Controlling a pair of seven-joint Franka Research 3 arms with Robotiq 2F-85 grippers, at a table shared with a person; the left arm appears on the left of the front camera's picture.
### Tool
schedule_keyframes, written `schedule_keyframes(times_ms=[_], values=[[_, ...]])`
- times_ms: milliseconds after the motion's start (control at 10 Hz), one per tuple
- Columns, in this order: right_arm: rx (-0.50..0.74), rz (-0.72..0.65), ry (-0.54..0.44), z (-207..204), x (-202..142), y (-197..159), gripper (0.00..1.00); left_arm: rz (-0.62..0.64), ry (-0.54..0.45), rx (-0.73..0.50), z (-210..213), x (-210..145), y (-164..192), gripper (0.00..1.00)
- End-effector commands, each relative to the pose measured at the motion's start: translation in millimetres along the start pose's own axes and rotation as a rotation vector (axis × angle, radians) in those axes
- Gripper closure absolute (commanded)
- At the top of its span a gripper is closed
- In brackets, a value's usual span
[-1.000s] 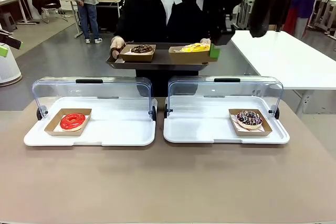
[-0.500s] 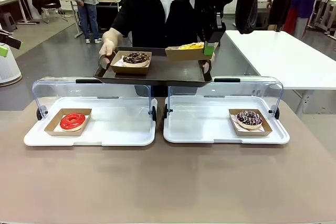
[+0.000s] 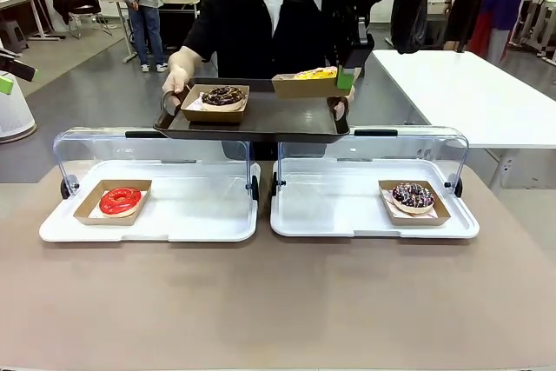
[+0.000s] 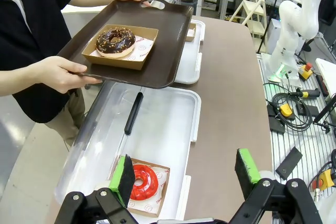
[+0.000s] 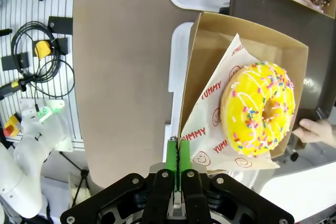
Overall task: Provide the desired donut to the person.
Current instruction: Pick up and lift the Paper togo box containing the Donut pointed at by the person, then place the picked Paper togo box onto the Handle tray extended by the person.
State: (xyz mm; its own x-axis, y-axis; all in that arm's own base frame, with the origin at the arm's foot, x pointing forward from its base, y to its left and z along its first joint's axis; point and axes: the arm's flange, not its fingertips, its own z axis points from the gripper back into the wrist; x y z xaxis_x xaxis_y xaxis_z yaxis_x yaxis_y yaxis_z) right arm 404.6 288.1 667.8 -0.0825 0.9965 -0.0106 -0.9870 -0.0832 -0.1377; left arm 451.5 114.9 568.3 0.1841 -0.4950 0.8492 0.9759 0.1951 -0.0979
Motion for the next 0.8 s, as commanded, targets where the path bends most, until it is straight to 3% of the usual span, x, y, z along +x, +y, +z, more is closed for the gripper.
schedule_keyframes(times_ms=[0, 700], values=[[0.001, 0.01, -0.001, -3.3, -4.1, 3.6, 1.0, 0.009, -0.001, 0.001, 0.8, 0.6, -2.1, 0.0], [0.001, 0.01, -0.001, -3.3, -4.1, 3.6, 1.0, 0.009, -0.001, 0.001, 0.8, 0.6, -2.1, 0.0]])
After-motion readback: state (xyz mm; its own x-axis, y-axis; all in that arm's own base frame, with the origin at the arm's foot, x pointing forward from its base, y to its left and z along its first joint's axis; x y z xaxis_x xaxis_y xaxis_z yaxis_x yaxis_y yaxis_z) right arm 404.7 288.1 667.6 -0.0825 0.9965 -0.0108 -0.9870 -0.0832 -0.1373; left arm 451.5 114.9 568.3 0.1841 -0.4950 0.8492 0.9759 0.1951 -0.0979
